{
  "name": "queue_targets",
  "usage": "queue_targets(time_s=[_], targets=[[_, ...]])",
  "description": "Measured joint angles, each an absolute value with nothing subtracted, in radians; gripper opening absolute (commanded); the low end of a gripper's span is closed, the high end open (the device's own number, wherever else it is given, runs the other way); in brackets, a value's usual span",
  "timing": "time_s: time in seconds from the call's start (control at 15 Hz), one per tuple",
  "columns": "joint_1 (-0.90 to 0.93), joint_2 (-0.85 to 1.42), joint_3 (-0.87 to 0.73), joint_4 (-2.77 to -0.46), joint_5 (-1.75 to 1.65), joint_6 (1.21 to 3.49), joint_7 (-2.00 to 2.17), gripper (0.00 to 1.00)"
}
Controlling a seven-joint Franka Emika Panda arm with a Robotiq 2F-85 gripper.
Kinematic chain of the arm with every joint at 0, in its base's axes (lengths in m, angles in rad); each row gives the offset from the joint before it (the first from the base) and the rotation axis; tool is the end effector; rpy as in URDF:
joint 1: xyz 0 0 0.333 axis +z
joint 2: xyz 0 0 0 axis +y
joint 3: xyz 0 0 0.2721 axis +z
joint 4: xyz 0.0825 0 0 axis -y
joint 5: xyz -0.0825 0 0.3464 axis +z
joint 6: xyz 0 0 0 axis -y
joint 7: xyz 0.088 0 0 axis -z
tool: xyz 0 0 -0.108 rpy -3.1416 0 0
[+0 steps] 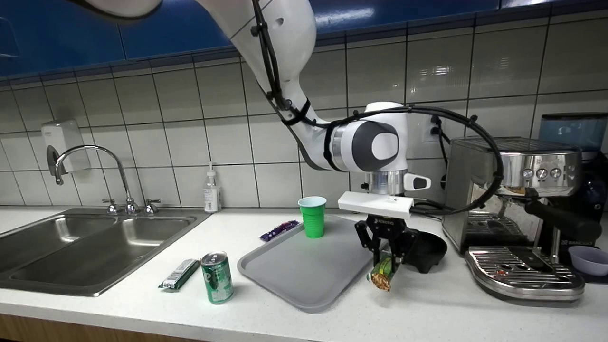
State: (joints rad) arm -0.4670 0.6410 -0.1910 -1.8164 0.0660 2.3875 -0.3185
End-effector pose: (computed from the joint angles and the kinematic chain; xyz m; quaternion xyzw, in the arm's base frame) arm 0.4727 -0.3590 0.1777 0.9833 -0.1765 -0.0418 0.0180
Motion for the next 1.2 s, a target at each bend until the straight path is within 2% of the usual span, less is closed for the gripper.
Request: queue_targets(time_s=[0.53, 1.2], targets=[[-0.467, 0.584, -0.153, -1.811, 0.109, 2.341, -0.343, 0.14], [-0.451, 0.642, -0.098, -1.714, 0.126, 2.331, -0.343, 0.14]])
